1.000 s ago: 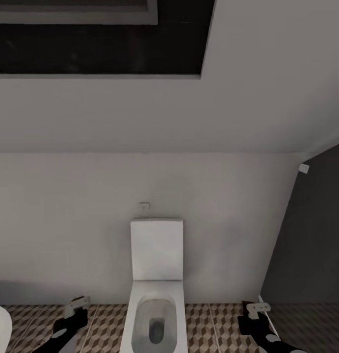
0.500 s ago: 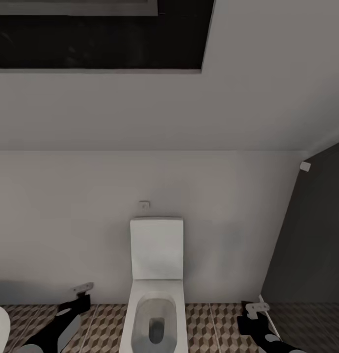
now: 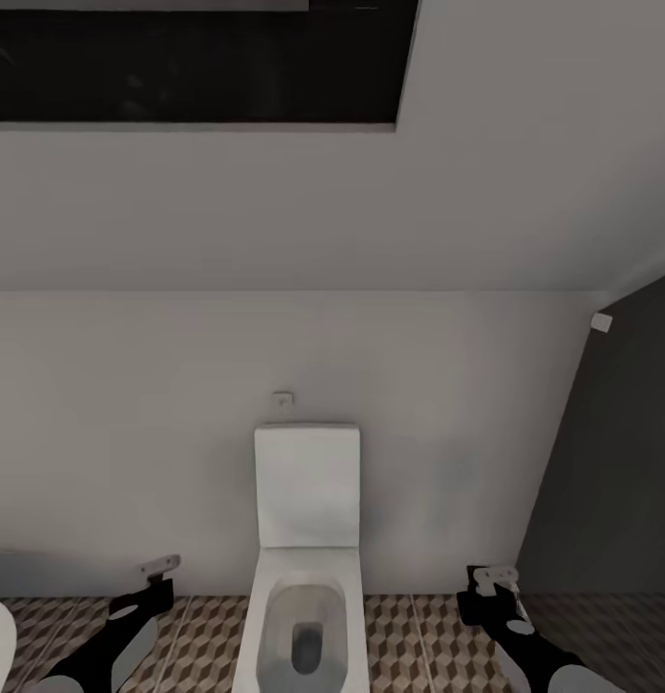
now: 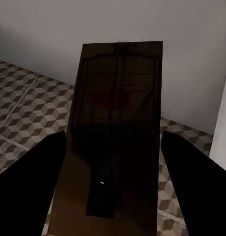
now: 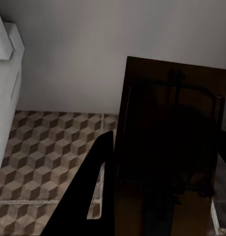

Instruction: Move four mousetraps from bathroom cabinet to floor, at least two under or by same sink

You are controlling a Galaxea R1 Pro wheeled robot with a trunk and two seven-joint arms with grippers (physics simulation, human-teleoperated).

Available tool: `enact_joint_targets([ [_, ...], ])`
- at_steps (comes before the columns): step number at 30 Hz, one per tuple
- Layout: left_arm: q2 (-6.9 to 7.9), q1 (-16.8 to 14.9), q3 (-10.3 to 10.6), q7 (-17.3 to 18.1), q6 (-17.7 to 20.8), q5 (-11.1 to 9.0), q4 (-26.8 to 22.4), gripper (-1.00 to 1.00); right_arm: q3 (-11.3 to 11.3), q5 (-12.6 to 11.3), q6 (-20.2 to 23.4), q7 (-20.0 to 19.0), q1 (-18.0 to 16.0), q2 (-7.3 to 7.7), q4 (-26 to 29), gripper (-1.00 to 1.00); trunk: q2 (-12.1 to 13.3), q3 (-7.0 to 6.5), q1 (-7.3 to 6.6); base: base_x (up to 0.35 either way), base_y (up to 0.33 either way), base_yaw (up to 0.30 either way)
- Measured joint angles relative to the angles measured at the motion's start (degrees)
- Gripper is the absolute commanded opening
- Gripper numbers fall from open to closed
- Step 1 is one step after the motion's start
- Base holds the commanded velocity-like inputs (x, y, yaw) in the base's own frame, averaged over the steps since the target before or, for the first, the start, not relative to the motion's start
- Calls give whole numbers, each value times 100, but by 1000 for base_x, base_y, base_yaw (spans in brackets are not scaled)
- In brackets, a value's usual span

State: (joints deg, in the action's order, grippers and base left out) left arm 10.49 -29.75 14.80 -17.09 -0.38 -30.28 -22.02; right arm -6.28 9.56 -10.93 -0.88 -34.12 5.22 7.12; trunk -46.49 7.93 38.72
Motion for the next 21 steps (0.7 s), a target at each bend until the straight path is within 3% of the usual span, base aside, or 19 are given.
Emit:
enact_joint_targets([
  [21,-6,0,-9,22,-25,-8,-2,-100,17,4,25,-17,-2,-122,-3,-100,-844,378,462,0,0,0],
])
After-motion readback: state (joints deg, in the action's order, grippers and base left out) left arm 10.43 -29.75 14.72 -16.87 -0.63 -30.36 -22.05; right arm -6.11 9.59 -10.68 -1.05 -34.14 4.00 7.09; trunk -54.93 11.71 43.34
